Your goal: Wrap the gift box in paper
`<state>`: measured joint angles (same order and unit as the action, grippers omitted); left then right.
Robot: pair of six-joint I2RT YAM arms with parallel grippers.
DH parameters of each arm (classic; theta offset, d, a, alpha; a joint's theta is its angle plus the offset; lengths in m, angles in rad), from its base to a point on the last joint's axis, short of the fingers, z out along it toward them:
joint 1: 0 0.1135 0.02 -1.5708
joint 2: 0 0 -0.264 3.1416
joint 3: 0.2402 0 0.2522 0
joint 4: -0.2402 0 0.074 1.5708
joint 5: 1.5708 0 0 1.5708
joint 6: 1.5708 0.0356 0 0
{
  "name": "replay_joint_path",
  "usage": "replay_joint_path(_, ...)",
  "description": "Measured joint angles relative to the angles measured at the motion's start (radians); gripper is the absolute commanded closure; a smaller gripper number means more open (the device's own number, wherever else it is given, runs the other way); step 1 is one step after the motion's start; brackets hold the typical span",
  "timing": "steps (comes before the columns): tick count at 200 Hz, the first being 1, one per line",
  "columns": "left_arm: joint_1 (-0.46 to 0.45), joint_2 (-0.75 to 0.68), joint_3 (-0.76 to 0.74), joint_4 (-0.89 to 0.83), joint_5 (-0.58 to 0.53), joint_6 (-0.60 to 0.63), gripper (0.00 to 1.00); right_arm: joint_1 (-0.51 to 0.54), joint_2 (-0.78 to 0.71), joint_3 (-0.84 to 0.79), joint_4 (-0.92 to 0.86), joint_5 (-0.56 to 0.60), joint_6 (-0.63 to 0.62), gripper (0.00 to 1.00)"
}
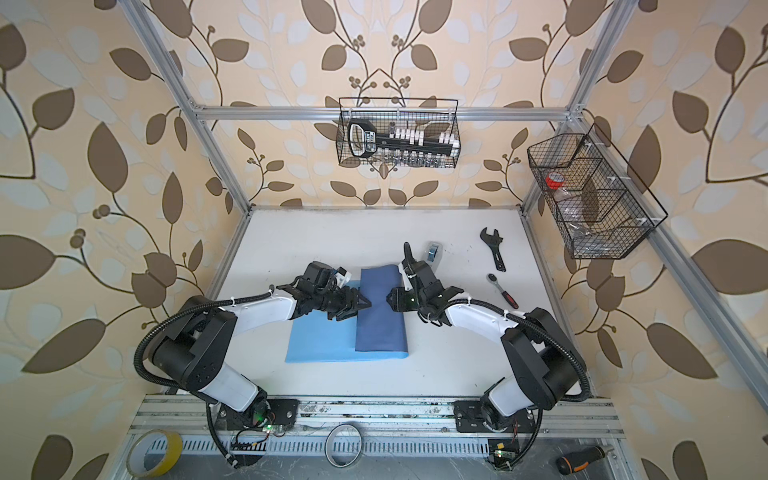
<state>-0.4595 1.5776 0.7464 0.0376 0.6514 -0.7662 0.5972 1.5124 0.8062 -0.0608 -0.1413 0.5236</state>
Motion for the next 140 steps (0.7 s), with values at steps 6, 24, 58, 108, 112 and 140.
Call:
replay_joint_path(6,0.000,0.000,0.000,-0.002,0.000,0.000,0.42,0.002,0.000,0.000,0.000,0.003,0.000,0.46)
replay_joint_path(24,0.000,0.000,0.000,-0.004,0.000,0.000,0.45,0.007,0.000,0.000,-0.001,0.009,0.001,0.44)
replay_joint_path(58,0.000,-0.002,0.000,0.000,0.008,0.008,0.59,0.010,0.000,0.000,-0.011,0.021,0.003,0.37)
replay_joint_path(108,0.000,-0.006,0.000,0.012,0.012,0.015,0.70,-0.008,-0.019,0.011,-0.043,0.026,-0.016,0.27)
replay_joint_path(112,0.000,-0.006,0.000,0.014,0.013,0.016,0.71,-0.014,-0.024,0.011,-0.047,0.025,-0.020,0.26)
replay_joint_path(140,0.000,-0.006,-0.006,0.030,0.016,0.012,0.75,-0.064,-0.055,0.011,-0.051,-0.012,-0.032,0.18)
